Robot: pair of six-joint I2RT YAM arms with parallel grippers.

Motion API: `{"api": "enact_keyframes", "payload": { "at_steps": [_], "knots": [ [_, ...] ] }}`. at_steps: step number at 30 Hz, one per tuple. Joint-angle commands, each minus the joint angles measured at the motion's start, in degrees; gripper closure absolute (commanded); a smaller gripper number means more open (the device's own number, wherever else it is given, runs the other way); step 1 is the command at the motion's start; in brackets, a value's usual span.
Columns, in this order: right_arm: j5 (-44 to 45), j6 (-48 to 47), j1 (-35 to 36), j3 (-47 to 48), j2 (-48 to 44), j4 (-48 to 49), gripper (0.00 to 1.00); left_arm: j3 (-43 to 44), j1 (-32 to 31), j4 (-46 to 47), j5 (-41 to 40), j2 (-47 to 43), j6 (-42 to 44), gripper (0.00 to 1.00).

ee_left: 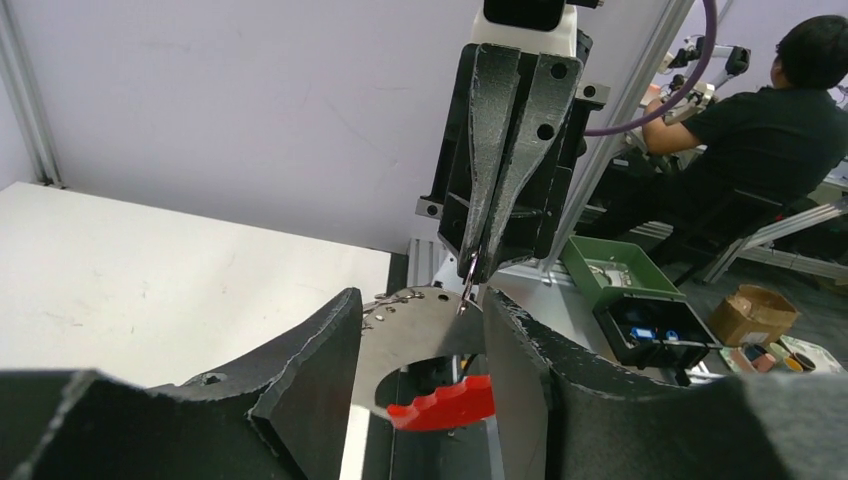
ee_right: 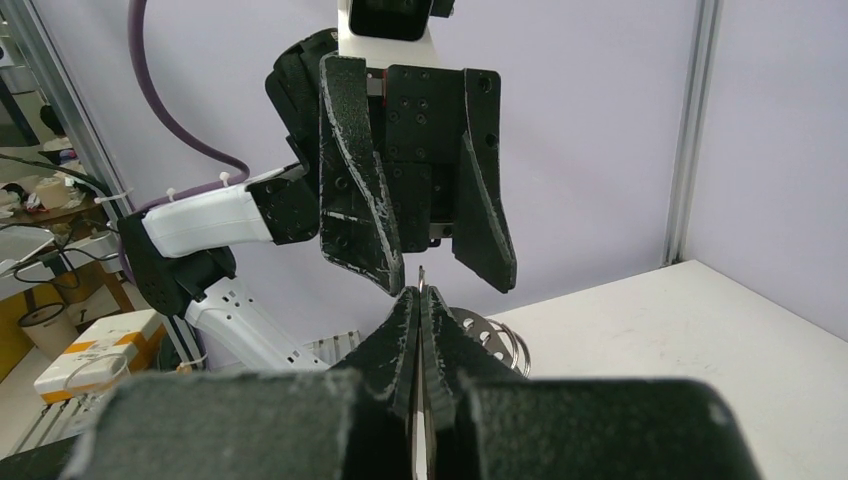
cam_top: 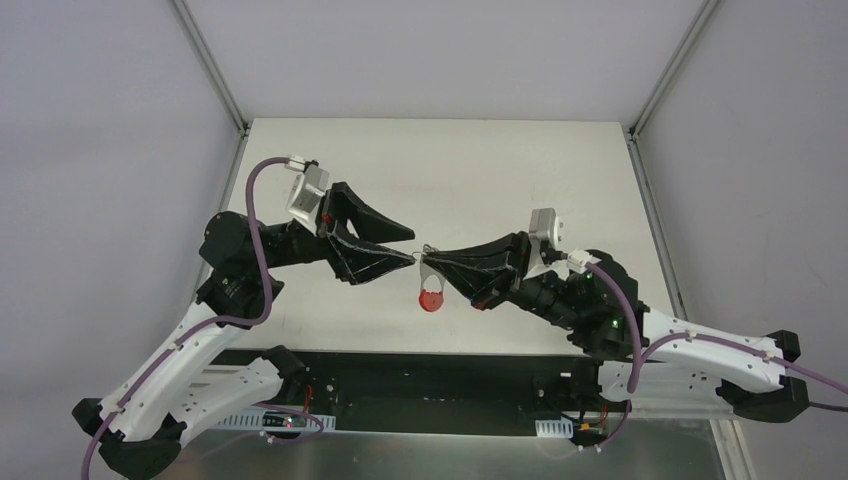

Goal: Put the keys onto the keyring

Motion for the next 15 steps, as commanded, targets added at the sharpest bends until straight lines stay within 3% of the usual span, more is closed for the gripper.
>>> {"api": "enact_keyframes", "payload": {
  "at_steps": [1,5,15],
  "knots": [
    [-1.8,1.3,0.2,3.8,0.3,6.5,1.00,-0.2,-0.1,6.6,2.3,-0.4,-2.3,0.54],
    [-1.8,1.3,0.3,4.1,0.7,6.9,1.00,-0.7,-0.1,8.6,3.0,-0.2,-3.6,0.59],
    [-2.0,1.4,0.3,4.6,1.4,7.1,1.00,-1.1,-0.1,12.6,5.4,1.0,-6.1,0.83]
  ]
}}
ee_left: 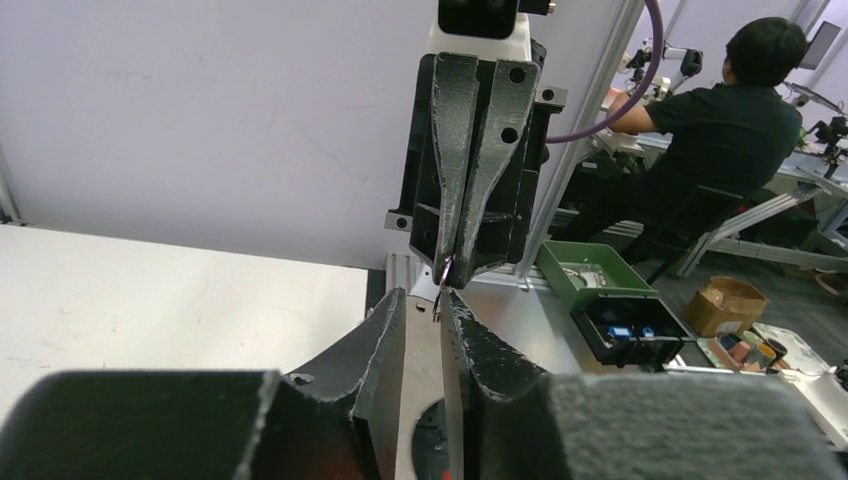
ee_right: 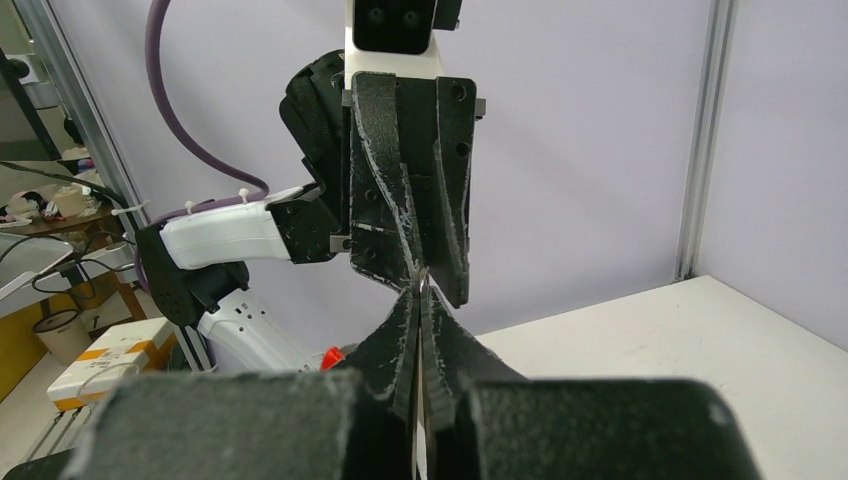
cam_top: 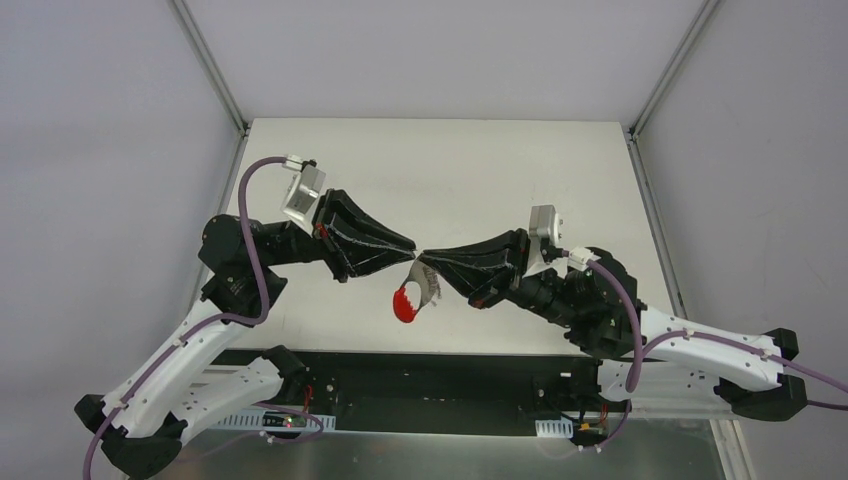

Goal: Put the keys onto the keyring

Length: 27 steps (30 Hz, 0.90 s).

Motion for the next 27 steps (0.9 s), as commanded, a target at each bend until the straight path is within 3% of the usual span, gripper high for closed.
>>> {"api": "enact_keyframes", "payload": {
  "at_steps": [1,5,12,24,27],
  "knots": [
    [-0.8,0.8,0.3,3.2,-0.2,5.3,1.00,-0.1,-0.1,5.9,2.9,0.5,-2.3,0.88],
    [-0.9,0.7,0.2,3.3,-0.2,5.4,1.00,0.0,-0.1,7.1,4.5,1.3,-3.5,1.00],
    [0.5,0.6,0.2,3.0,-1.2,3.6,1.00,0.4,-0.2,7.9,6.0,1.3,-4.3,1.00],
    [4.7,3.1,0.2,5.1,-4.0,-11.5,1.00,1.9,-0.2,1.8,6.0,1.4,-1.2,1.00],
    [4.9,3.3,0.2,5.5,-4.4,-13.9,0.91,1.9,-0.1,0.7,5.4,1.5,-0.2,1.00]
  ]
}}
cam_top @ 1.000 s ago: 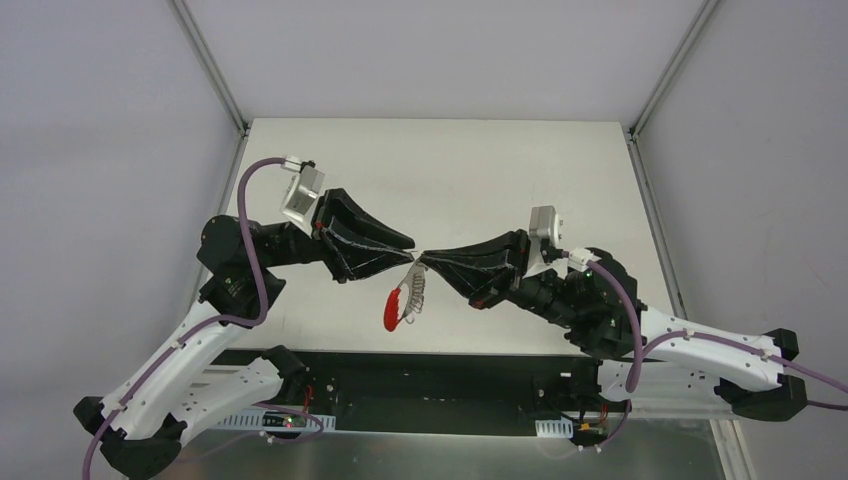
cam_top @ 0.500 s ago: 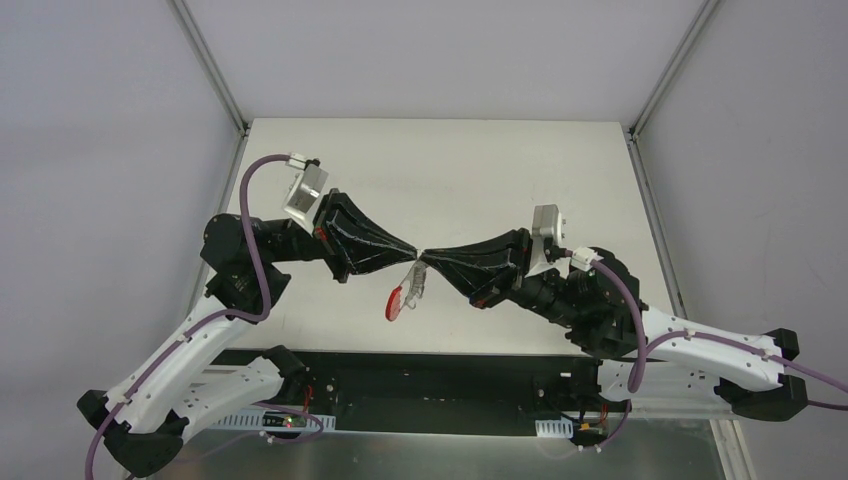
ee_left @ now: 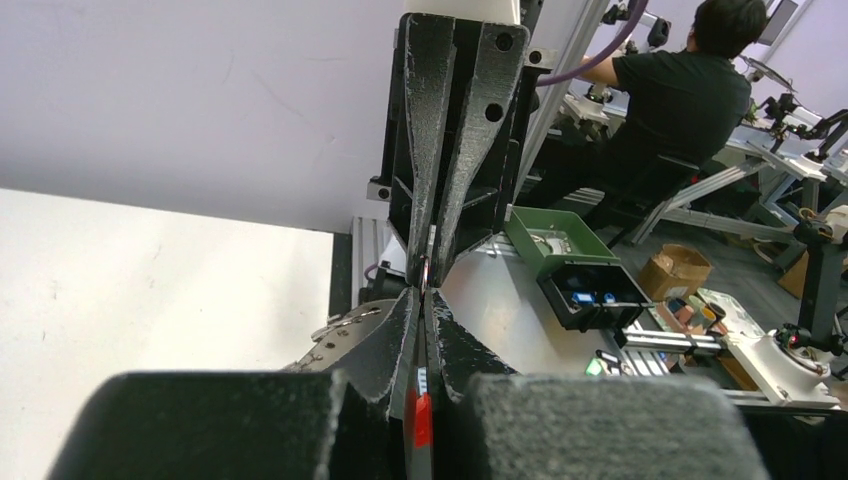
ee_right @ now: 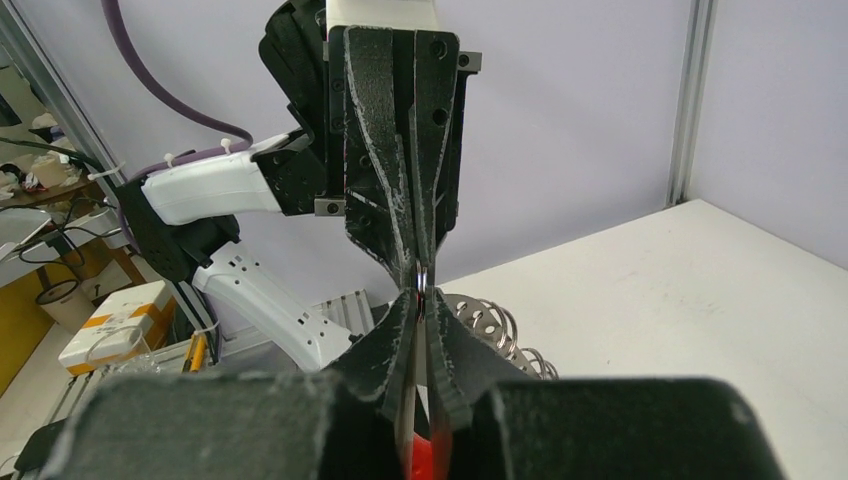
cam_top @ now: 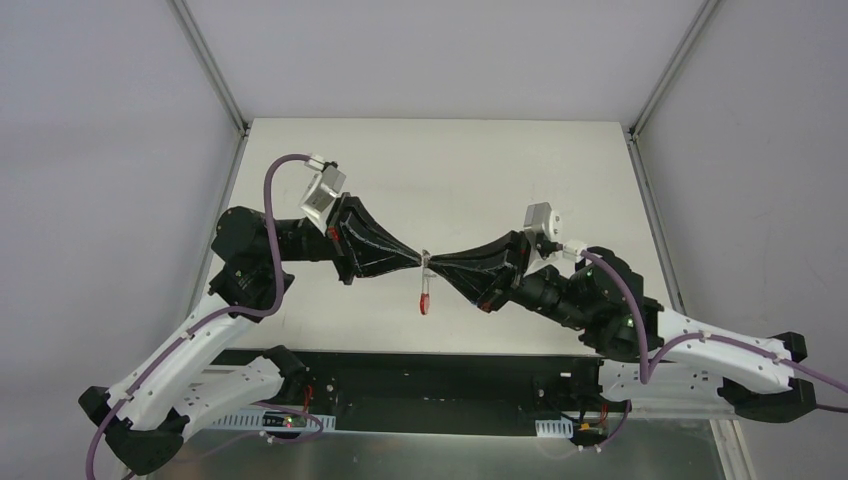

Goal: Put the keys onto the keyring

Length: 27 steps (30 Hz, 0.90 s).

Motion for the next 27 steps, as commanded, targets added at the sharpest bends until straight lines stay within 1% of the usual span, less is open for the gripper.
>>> {"api": "enact_keyframes", "payload": {
  "at_steps": [1,2,5,10,13,17,23,25,27],
  "knots": [
    [2.1,0.9,0.2,3.5,-2.5,-3.4,0.88,2.0,-0.1,0.6,0.6,-0.7,2.5,1.00],
    [2.0,0.7,0.2,4.0,-2.7,-4.4,0.84,2.2,-0.1,0.0,0.5,-0.7,3.0,1.00],
    [2.0,0.7,0.1,5.0,-2.9,-7.1,0.79,2.6,-0.1,-1.6,0.3,-0.7,4.1,1.00],
    [1.1,0.3,0.2,7.6,-2.2,-12.5,0.65,3.1,-0.2,-4.3,0.3,-0.6,5.7,1.00],
    [0.8,-0.7,0.2,11.0,-1.0,-18.4,0.59,3.3,-0.2,-5.8,0.6,-0.7,6.5,1.00],
    [-0.3,-3.0,0.2,18.2,2.3,-29.4,0.56,4.0,-0.2,-7.7,2.0,-0.5,7.3,1.00],
    [-3.5,-7.4,0.1,31.3,8.6,-45.2,0.55,5.3,-0.2,-11.3,3.8,-0.6,8.7,1.00],
    [-4.4,-8.2,0.0,35.3,11.2,-50.0,0.55,5.5,-0.2,-11.8,4.3,-0.6,9.0,1.00],
    [-4.8,-9.1,-0.2,37.6,13.3,-52.8,0.55,5.7,-0.1,-12.1,4.9,-0.7,9.0,1.00]
  ]
}}
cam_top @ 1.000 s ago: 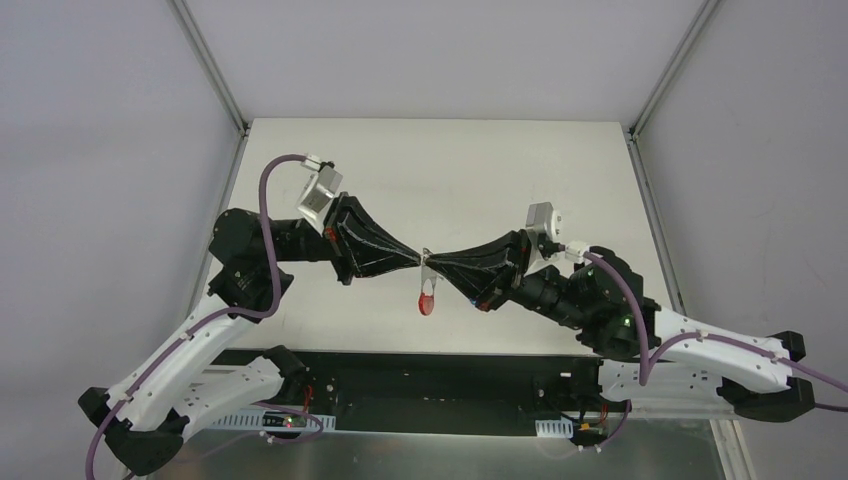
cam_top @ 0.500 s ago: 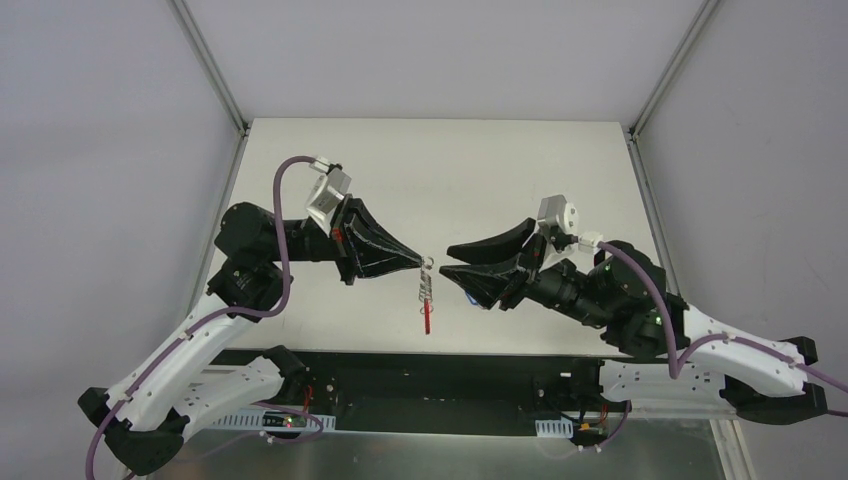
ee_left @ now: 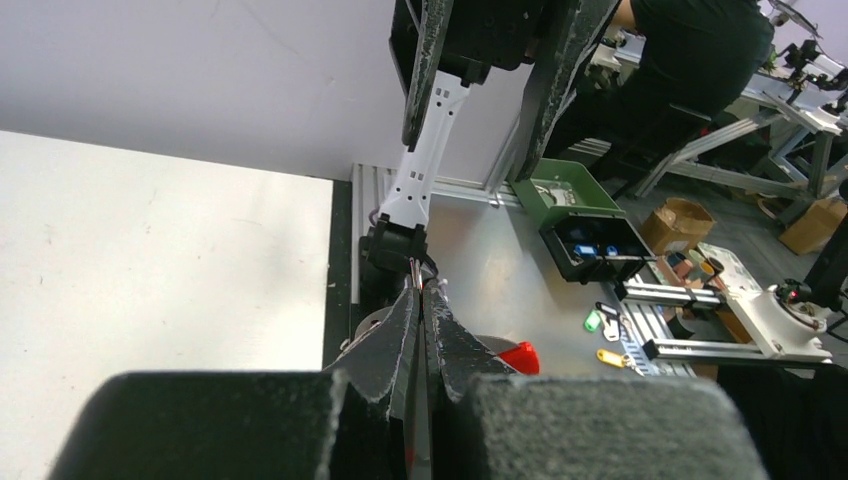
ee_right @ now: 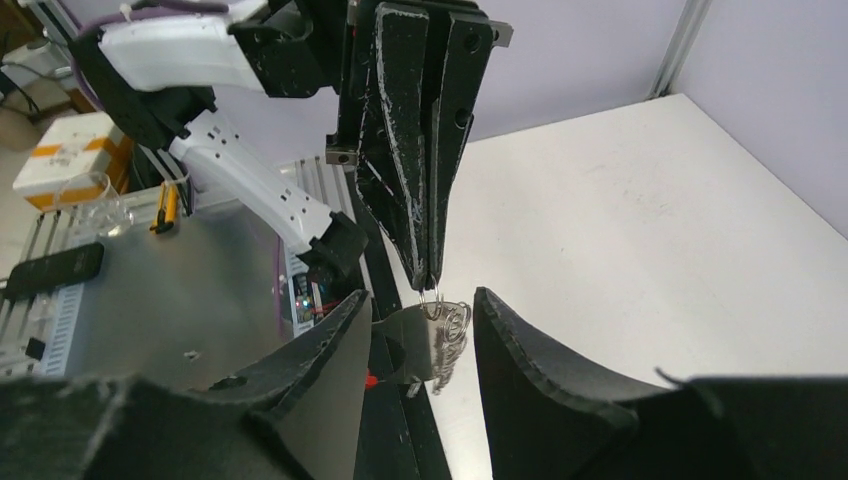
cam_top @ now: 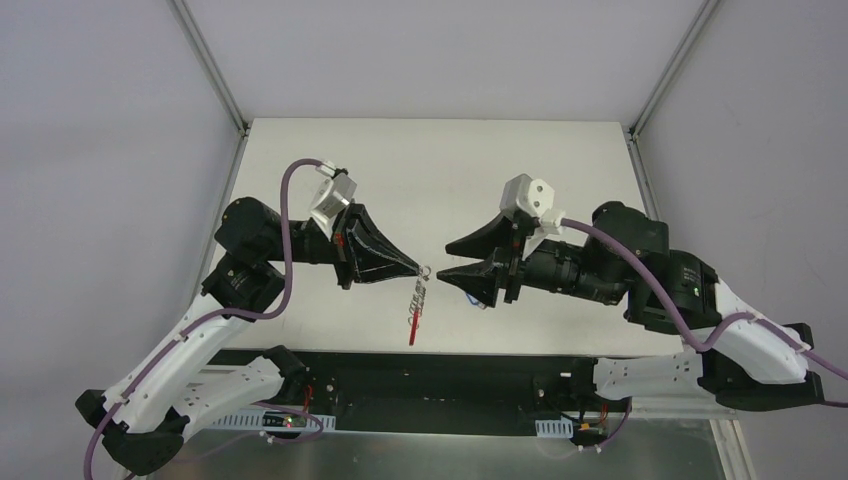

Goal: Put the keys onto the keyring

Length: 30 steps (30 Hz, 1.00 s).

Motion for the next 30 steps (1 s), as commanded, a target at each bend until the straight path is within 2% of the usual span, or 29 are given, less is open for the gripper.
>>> {"api": "enact_keyframes", "payload": {
  "at_steps": [1,8,25,30],
  "knots": [
    [-4.6,-3.7,-0.4,6.3,3.7,-10.9,0.55,3.0,-0.2,0.4,2.9,-0.9,1.7,1.00],
    [-11.0,-5.4,-1.8,11.1,8.0,-16.2,0.54,3.2,-0.1,0.2,5.0,-1.1,1.3,1.00],
    [-16.7,-5.1,-4.8,12.3,11.0,-13.5,0.54,2.7,-0.1,0.2,6.9,-1.5,1.0,1.00],
    [-17.1,-4.9,-5.2,12.6,11.9,-12.9,0.57,2.6,-0.2,0.2,7.1,-1.7,1.3,1.00]
  ]
}}
